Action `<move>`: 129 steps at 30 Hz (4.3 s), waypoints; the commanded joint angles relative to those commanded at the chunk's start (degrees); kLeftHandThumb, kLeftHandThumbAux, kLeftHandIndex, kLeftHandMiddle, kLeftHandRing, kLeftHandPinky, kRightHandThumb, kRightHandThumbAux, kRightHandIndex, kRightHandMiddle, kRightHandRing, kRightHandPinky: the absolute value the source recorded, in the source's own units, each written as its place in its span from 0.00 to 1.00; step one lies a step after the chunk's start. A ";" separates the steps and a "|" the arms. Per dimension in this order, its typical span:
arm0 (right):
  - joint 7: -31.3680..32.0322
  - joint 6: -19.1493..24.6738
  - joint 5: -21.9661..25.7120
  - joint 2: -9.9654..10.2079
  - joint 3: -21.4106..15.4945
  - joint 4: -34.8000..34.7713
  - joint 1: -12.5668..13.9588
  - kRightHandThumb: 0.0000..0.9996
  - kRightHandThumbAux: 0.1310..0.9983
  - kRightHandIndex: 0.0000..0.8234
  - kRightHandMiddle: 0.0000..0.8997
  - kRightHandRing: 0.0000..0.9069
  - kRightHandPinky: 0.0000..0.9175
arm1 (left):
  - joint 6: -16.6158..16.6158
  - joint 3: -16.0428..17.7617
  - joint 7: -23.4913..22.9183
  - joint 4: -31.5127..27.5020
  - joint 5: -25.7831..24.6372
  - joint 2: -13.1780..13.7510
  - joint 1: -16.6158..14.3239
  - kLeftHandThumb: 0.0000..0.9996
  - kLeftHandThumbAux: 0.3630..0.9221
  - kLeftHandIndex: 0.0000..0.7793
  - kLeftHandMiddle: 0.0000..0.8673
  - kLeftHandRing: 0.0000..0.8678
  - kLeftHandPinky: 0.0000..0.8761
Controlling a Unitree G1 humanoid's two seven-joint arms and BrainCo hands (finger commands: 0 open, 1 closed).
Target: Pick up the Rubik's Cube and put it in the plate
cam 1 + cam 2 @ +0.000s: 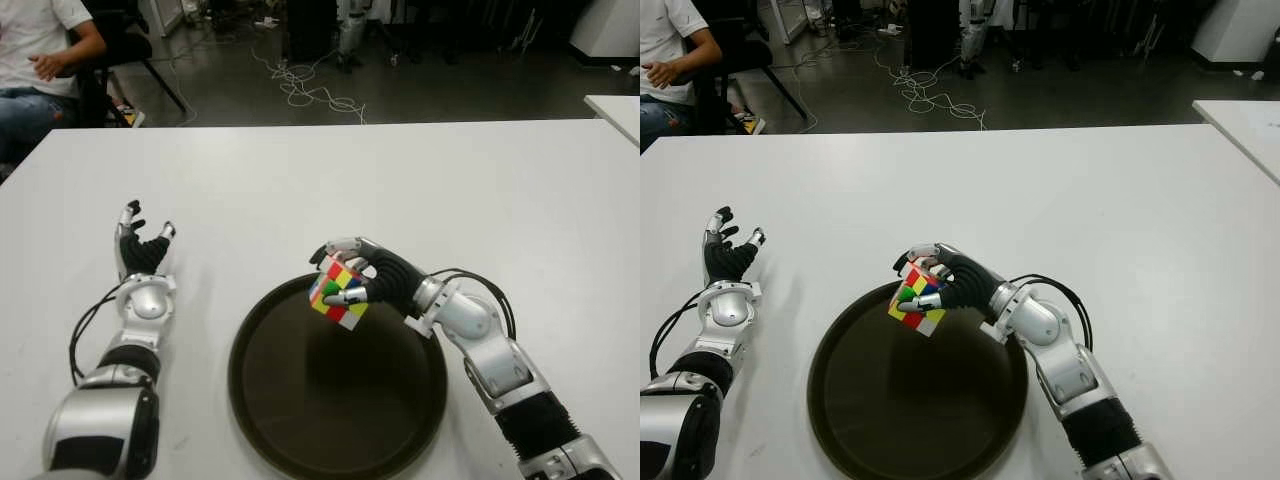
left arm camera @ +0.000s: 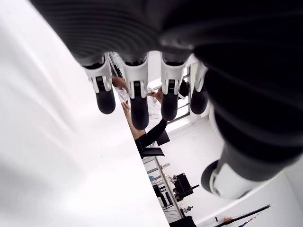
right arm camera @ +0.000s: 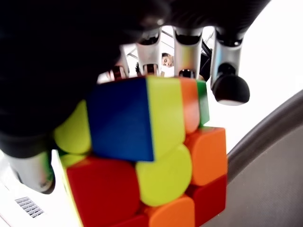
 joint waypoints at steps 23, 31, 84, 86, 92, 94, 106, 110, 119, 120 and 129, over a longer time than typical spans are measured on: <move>0.64 1.91 -0.06 -0.05 0.16 -0.03 -0.43 0.73 0.67 0.54 0.94 0.92 0.90 | 0.43 -0.07 -0.19 -0.12 -0.04 0.02 0.05 0.09 0.65 0.11 0.16 0.16 0.15; -2.50 -1.85 -2.07 0.32 0.23 1.13 -0.62 0.69 0.68 0.53 0.83 0.85 0.84 | 0.36 -0.03 -0.06 -0.17 -0.06 0.01 0.08 0.09 0.62 0.12 0.18 0.18 0.18; -0.79 -10.07 0.00 1.25 0.14 9.89 -3.35 0.00 0.59 0.05 0.08 0.05 0.05 | -0.35 -0.19 -0.26 -0.24 0.16 0.14 0.31 0.10 0.62 0.13 0.16 0.17 0.17; -0.76 -10.11 -0.05 1.23 0.14 9.92 -3.40 0.00 0.59 0.05 0.08 0.05 0.05 | -0.33 -0.19 -0.29 -0.24 0.16 0.15 0.30 0.10 0.62 0.13 0.16 0.17 0.17; -0.62 -8.56 -0.26 1.37 0.29 9.33 -3.30 0.00 0.58 0.05 0.08 0.05 0.04 | -0.17 -0.29 -0.07 -0.19 0.30 0.16 0.31 0.09 0.62 0.14 0.17 0.18 0.17; -0.66 -8.38 -0.28 1.40 0.23 9.09 -3.15 0.00 0.58 0.05 0.08 0.05 0.03 | -0.20 -0.28 -0.07 -0.20 0.29 0.15 0.30 0.08 0.62 0.14 0.17 0.18 0.16; -0.81 -8.23 -0.30 1.03 -0.18 7.97 -2.99 0.00 0.60 0.07 0.10 0.07 0.06 | 0.07 -0.34 0.31 0.09 0.46 0.24 0.17 0.11 0.64 0.14 0.17 0.18 0.17; -3.48 -11.26 -2.12 2.07 -0.27 15.69 -6.77 0.00 0.60 0.08 0.11 0.09 0.06 | 0.00 -0.31 0.33 0.12 0.45 0.18 0.16 0.11 0.63 0.13 0.16 0.17 0.16; -5.49 -15.28 -2.79 -0.48 -1.95 16.90 -7.88 0.00 0.63 0.15 0.15 0.16 0.12 | -0.35 -0.35 0.00 -0.03 0.45 0.25 0.24 0.10 0.64 0.14 0.17 0.18 0.16; -5.00 -15.31 -1.90 -0.87 -2.61 16.94 -8.28 0.00 0.64 0.15 0.15 0.16 0.12 | -0.33 -0.36 0.03 -0.04 0.46 0.24 0.23 0.10 0.64 0.14 0.17 0.18 0.16; -6.41 -16.58 1.16 -2.45 -7.86 18.04 -11.40 0.00 0.64 0.10 0.10 0.12 0.12 | 0.00 -0.77 0.53 -0.21 0.96 0.19 0.25 0.08 0.64 0.13 0.17 0.17 0.15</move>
